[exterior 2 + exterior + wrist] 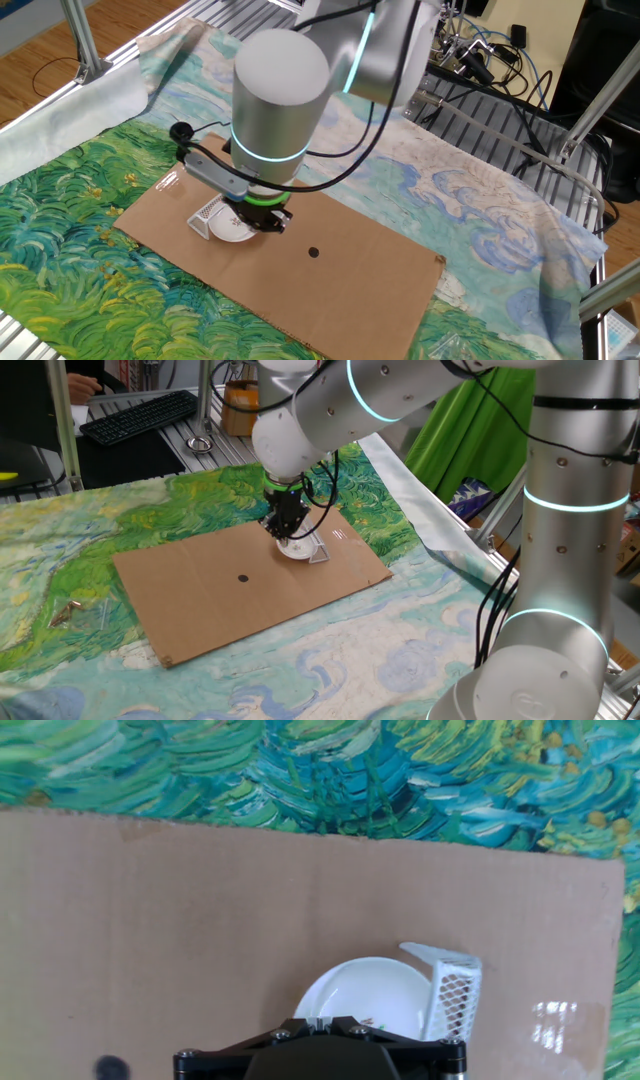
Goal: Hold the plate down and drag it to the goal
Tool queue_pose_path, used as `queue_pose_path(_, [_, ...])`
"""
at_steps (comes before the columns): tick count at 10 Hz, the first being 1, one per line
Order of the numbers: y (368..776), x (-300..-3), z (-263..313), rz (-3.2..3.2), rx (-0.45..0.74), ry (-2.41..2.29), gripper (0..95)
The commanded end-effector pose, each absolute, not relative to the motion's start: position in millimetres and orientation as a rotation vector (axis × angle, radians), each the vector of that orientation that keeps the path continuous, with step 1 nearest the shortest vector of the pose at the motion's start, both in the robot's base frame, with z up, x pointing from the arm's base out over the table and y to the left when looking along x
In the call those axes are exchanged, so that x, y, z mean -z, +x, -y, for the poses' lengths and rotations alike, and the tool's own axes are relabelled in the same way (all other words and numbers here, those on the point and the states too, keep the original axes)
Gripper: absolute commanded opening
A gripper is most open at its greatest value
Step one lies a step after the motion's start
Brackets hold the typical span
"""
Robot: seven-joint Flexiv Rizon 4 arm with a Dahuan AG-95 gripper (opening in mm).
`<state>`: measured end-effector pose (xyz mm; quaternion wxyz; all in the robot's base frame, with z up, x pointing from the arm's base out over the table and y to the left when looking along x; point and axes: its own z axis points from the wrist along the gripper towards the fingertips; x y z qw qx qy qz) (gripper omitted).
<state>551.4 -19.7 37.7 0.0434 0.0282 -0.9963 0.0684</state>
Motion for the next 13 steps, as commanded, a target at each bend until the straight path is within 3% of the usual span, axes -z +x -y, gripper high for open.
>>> queue_pose_path(1, [550, -44, 9, 3.048, -0.166, 0.031, 0.0])
queue_pose_path(13, [546, -48, -47, 3.057, -0.051, -0.075, 0.0])
